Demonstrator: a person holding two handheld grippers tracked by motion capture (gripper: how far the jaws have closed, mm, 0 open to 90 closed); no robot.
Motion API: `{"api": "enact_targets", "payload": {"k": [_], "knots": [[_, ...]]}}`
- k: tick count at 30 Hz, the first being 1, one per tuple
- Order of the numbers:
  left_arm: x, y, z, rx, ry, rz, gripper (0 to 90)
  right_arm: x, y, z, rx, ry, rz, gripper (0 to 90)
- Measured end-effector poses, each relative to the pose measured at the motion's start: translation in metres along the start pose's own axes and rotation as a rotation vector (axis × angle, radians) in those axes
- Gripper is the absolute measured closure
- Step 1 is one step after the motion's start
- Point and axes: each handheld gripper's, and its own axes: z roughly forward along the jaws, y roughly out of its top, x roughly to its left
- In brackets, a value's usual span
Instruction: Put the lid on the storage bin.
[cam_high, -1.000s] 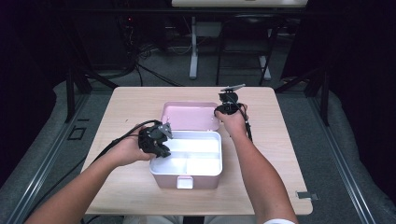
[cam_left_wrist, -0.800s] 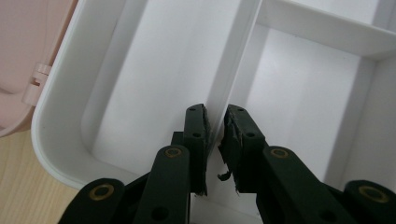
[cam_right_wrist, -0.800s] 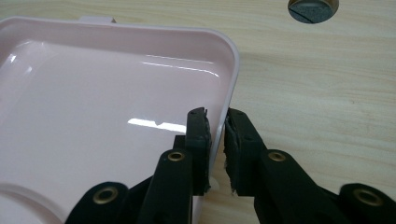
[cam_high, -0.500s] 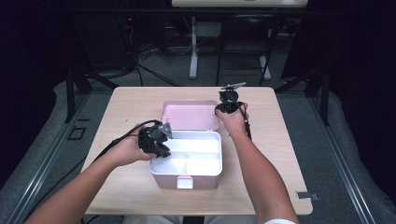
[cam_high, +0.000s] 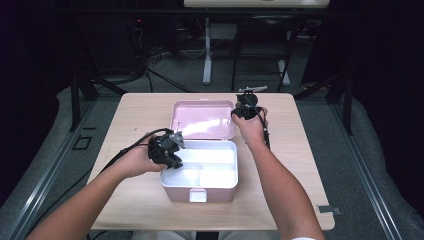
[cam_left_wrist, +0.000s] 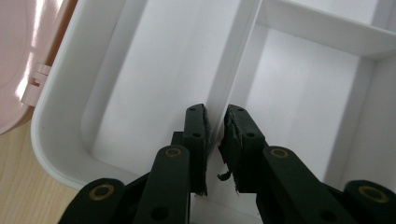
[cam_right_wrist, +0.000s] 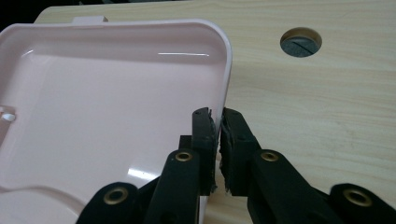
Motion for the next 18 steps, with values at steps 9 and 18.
{"api": "enact_targets", "payload": {"k": [9,18], "knots": [[0.000,-0.001,0.000,-0.006,0.001,-0.002,78.7,0.007,0.002,-0.024,-0.078,0.013,-0.031,86.3],[-0.001,-0.001,0.000,-0.011,0.003,-0.002,78.8,0.013,-0.004,-0.053,-0.175,0.028,-0.116,86.9]]}}
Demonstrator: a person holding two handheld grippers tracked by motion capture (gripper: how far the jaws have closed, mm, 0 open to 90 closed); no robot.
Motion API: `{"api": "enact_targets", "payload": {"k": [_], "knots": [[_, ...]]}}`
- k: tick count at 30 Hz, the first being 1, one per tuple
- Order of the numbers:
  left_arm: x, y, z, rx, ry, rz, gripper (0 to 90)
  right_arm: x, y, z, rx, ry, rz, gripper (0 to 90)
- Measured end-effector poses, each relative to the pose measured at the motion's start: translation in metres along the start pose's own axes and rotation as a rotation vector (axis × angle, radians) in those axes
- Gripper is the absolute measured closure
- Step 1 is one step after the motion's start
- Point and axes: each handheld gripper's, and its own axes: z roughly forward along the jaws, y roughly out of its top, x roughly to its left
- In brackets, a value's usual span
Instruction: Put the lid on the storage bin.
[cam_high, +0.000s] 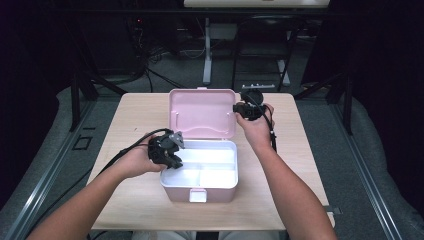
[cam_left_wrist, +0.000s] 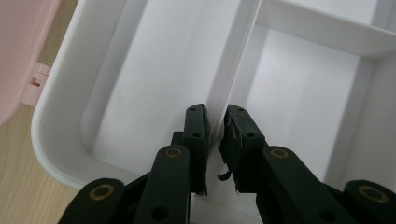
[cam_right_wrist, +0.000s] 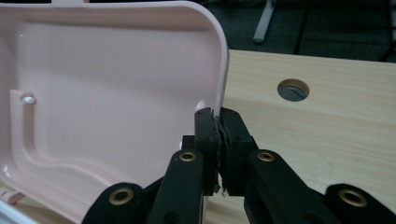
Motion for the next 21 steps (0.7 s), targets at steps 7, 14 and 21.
{"api": "enact_targets", "payload": {"k": [7,14,21], "knots": [[-0.001,-0.001,0.000,-0.004,0.006,0.004,78.9,0.009,-0.009,-0.024,-0.089,0.001,-0.044,87.5],[-0.003,-0.003,-0.001,-0.023,0.022,-0.001,79.1,0.013,-0.016,-0.035,-0.130,0.006,-0.068,87.6],[0.002,-0.005,-0.019,-0.053,0.026,-0.016,74.4,0.012,-0.016,-0.036,-0.129,0.013,-0.064,87.6]]}}
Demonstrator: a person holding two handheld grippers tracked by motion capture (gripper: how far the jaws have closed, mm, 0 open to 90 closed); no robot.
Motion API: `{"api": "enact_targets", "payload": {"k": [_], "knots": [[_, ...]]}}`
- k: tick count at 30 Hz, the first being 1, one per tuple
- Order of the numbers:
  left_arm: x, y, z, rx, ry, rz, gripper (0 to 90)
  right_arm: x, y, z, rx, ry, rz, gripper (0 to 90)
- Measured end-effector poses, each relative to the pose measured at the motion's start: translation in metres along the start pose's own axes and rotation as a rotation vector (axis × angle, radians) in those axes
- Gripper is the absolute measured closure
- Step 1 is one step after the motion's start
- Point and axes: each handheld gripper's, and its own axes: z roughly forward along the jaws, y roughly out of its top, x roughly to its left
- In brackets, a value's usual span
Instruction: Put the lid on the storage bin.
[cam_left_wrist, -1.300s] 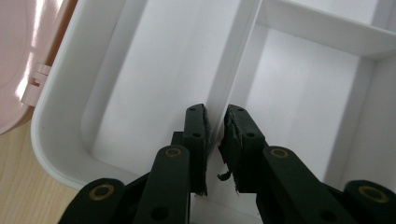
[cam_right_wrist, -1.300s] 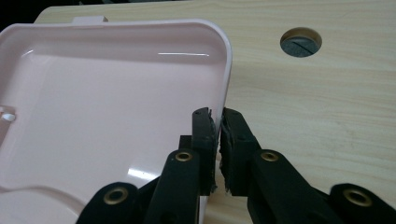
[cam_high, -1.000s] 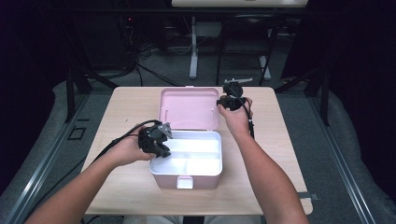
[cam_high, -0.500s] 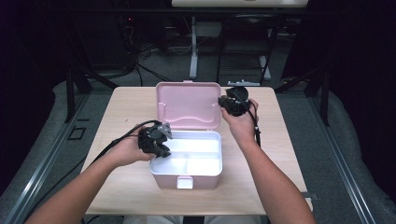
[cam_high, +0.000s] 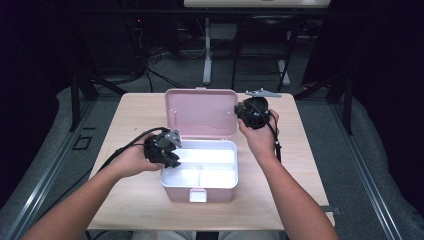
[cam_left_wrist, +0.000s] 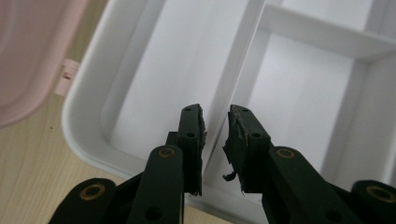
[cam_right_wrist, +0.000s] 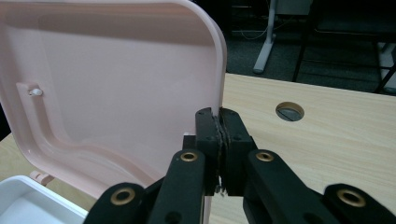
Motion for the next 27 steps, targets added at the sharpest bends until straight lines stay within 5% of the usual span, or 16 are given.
{"api": "enact_targets", "payload": {"k": [10,22,27], "knots": [[0.026,-0.010,-0.033,-0.177,0.103,-0.179,71.0,0.000,-0.001,-0.001,-0.006,0.000,-0.004,87.6],[0.043,-0.010,-0.047,-0.374,0.261,-0.377,61.5,0.000,-0.003,-0.002,-0.024,0.009,0.002,87.6],[0.052,-0.011,-0.049,-0.413,0.318,-0.438,58.1,0.000,-0.004,-0.003,-0.029,0.010,0.002,87.5]]}}
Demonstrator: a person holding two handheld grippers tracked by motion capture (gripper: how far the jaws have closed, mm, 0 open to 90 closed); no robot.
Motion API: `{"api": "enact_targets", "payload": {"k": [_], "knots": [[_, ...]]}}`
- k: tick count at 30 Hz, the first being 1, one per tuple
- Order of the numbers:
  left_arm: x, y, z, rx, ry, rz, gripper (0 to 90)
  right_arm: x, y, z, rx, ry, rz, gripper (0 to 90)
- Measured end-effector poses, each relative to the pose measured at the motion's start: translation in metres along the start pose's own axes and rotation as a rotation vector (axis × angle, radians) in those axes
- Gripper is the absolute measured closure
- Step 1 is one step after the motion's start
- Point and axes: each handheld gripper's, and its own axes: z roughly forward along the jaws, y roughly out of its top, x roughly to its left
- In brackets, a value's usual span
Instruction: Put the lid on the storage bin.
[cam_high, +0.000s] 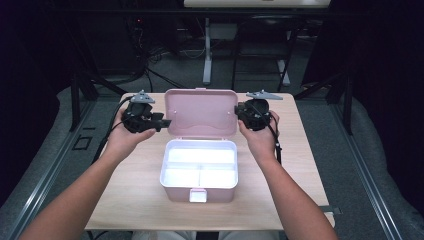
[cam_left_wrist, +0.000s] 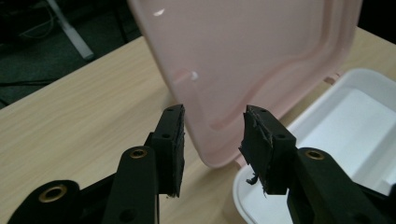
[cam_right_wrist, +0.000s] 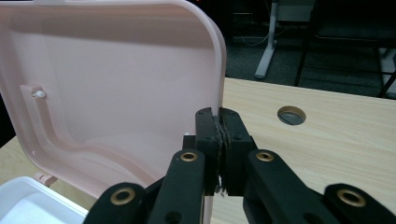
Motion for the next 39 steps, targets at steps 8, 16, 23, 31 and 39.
{"api": "enact_targets", "payload": {"k": [8,16,23,31,39], "knots": [[0.010,0.005,0.005,-0.068,0.079,-0.066,51.6,0.000,-0.001,-0.001,-0.007,0.004,-0.003,87.5],[0.013,0.007,0.013,-0.151,0.116,-0.120,59.7,0.001,-0.002,-0.003,-0.015,0.002,-0.009,87.5],[0.007,0.009,0.017,-0.168,0.138,-0.110,74.2,0.001,-0.003,-0.003,-0.026,0.005,-0.004,87.5],[0.003,0.011,0.017,-0.162,0.154,-0.092,81.0,0.001,-0.004,-0.003,-0.032,0.007,-0.006,87.2],[0.003,0.011,0.015,-0.165,0.144,-0.094,81.8,-0.004,0.004,-0.004,-0.050,0.026,0.025,82.9]]}}
